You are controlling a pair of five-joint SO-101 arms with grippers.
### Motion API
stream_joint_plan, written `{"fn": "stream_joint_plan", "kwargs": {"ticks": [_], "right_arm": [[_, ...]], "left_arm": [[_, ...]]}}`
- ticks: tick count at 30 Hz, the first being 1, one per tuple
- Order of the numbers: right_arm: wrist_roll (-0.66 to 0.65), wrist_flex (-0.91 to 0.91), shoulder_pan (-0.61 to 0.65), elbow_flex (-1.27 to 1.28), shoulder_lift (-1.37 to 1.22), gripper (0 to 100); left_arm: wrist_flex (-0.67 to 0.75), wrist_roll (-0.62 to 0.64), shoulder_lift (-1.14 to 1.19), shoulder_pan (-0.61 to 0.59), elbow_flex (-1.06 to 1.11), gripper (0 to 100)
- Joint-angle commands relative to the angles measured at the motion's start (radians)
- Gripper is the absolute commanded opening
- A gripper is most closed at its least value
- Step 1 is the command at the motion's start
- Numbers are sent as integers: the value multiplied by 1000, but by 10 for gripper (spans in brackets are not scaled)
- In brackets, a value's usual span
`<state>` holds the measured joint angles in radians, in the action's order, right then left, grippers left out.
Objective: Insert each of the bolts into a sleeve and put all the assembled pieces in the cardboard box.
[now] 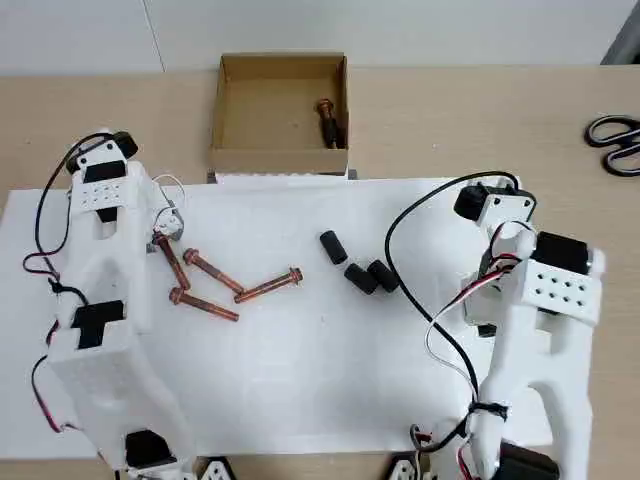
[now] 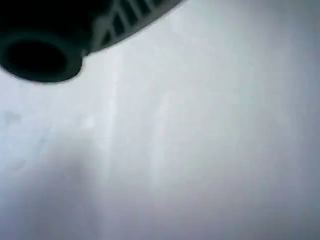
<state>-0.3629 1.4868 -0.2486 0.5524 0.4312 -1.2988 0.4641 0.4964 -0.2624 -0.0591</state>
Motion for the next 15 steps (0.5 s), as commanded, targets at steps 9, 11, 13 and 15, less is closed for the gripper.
{"fn": "stream_joint_plan", "kwargs": {"ticks": [9,11,13,15], "right_arm": [[-12,-8,-16,-8,35,3],[-12,-10,-16,-8,35,3],[-12,-12,-16,-8,35,3],[-12,-12,-16,-8,35,3]], "left_arm": [[-6,3,72,49,-4,6],[-28,3,72,51,-8,6],[-57,11,72,51,-22,6],[-95,31,72,51,-47,6]]}}
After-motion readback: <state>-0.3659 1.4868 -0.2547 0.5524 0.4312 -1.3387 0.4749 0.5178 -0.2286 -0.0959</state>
